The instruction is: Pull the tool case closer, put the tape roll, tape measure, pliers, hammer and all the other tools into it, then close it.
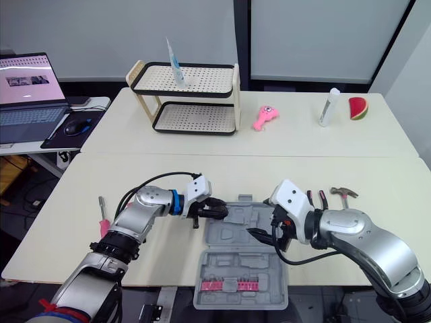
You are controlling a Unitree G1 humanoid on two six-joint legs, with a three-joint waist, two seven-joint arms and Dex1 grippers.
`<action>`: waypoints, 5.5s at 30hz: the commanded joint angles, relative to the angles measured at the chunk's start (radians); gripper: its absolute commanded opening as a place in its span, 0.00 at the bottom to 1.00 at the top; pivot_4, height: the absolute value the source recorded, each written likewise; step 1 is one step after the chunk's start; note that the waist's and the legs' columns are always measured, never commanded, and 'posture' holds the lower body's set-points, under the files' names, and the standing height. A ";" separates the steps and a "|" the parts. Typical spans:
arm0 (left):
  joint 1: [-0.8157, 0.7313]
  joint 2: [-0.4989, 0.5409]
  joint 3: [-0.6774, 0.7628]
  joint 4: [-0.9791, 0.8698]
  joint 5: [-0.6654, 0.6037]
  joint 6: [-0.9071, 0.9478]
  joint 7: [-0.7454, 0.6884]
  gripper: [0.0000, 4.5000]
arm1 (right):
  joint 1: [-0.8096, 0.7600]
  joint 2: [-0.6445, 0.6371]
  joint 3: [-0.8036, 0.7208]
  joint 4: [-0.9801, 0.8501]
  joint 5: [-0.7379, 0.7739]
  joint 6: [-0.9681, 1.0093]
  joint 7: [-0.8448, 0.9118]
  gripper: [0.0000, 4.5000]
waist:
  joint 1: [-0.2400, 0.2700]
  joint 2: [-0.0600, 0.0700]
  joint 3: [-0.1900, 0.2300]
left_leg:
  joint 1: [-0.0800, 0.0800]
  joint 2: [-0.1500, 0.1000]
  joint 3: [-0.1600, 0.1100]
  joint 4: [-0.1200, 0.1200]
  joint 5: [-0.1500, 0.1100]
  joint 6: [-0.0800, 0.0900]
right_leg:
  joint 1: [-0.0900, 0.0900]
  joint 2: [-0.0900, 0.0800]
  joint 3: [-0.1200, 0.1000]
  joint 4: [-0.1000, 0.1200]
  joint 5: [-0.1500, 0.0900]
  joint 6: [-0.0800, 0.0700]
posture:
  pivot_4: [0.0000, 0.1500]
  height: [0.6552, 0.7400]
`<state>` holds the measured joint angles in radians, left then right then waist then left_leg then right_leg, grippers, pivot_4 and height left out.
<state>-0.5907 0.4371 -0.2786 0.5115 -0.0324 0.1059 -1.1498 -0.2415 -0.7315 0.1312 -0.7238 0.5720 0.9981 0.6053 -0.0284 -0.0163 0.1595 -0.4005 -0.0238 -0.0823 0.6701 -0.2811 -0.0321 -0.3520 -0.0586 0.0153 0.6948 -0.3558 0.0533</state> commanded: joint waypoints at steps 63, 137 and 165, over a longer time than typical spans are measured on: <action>1.041 0.117 1.032 -0.392 -0.423 0.115 0.451 0.99 | 0.762 0.000 -0.696 0.565 -0.288 -0.870 0.268 1.00 | 0.011 -0.001 -0.002 | 0.015 0.000 0.000 -0.009 -0.001 0.000 | 0.018 -0.009 0.003 -0.015 0.000 -0.001 | 1.00 0.87; 0.615 -0.305 0.556 -0.800 -0.141 0.689 1.298 0.01 | 0.054 -0.168 -0.153 0.073 0.092 -0.328 0.388 1.00 | 0.027 -0.005 0.000 | 0.014 0.000 0.001 -0.007 -0.001 0.000 | 0.018 -0.002 0.000 -0.015 0.000 -0.001 | 1.00 0.87; 0.622 0.070 0.112 -0.881 -0.213 0.704 0.629 0.01 | 0.174 -0.203 -0.260 -0.015 0.135 -0.276 0.332 1.00 | 0.027 -0.004 0.001 | 0.012 0.000 0.000 -0.008 -0.001 0.000 | 0.017 -0.003 0.001 -0.016 0.000 -0.001 | 1.00 0.87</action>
<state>0.0100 0.4856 -0.1503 -0.3478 -0.2358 0.8018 -0.4798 -0.0700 -0.9245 -0.0992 -0.7075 0.6898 0.7206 0.9425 -0.0014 -0.0199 0.1601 -0.3884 -0.0240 -0.0825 0.6622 -0.2816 -0.0321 -0.3347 -0.0616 0.0169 0.6790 -0.3559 0.0528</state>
